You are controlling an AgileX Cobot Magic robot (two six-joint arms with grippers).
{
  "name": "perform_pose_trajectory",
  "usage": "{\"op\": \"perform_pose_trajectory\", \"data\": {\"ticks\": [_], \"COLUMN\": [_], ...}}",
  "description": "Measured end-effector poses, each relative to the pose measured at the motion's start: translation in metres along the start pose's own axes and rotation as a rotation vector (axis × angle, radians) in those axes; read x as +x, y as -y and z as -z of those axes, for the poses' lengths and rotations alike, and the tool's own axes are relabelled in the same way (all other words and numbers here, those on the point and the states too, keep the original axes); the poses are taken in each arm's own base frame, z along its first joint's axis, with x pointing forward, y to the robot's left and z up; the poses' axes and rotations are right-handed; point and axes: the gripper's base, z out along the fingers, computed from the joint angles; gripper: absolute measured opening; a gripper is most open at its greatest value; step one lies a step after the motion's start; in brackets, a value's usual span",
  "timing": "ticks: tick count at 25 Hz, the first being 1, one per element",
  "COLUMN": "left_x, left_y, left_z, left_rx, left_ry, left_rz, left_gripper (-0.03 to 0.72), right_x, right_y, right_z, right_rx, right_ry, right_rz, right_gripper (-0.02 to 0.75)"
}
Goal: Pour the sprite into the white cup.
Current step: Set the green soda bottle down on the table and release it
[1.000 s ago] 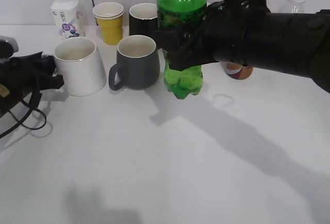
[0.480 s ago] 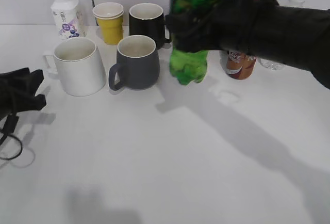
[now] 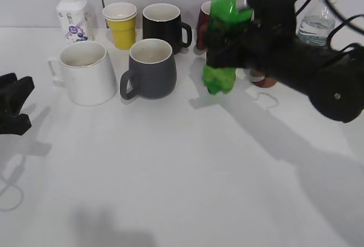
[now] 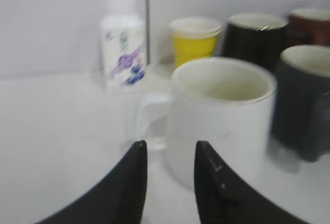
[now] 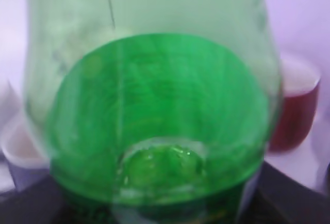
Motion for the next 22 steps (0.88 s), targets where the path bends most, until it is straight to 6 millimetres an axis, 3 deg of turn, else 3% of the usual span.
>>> {"op": "perform_pose_trajectory", "data": {"ticks": [4,7,11,16,19,22], "left_x": [-0.013,-0.021,-0.032,-0.056,-0.093,-0.146], "left_y": [0.006,0.007,0.008,0.006,0.005,0.007], "left_z": [0.005,0.008,0.015,0.030,0.048,0.089], "left_rx": [0.056,0.057,0.049,-0.005,-0.076,-0.160], "left_ry": [0.062,0.089,0.103,0.030,-0.032,-0.046], "left_rz": [-0.036,-0.049,-0.071,-0.102,-0.104,-0.106], "left_gripper": [0.250,0.250,0.250,0.250,0.250,0.256], "right_x": [0.019,0.017,0.006,-0.043,-0.079,-0.113], "right_y": [0.001,0.001,0.000,-0.003,-0.005,-0.007], "right_z": [-0.006,-0.006,-0.004,0.020,0.047,0.085], "right_rx": [0.001,-0.001,-0.004,0.005,0.021,0.043], "right_ry": [-0.054,-0.034,0.011,0.096,0.108,0.094], "right_rz": [0.003,0.014,0.047,0.081,0.094,0.103], "right_gripper": [0.417,0.587,0.644,0.650,0.650,0.650]}}
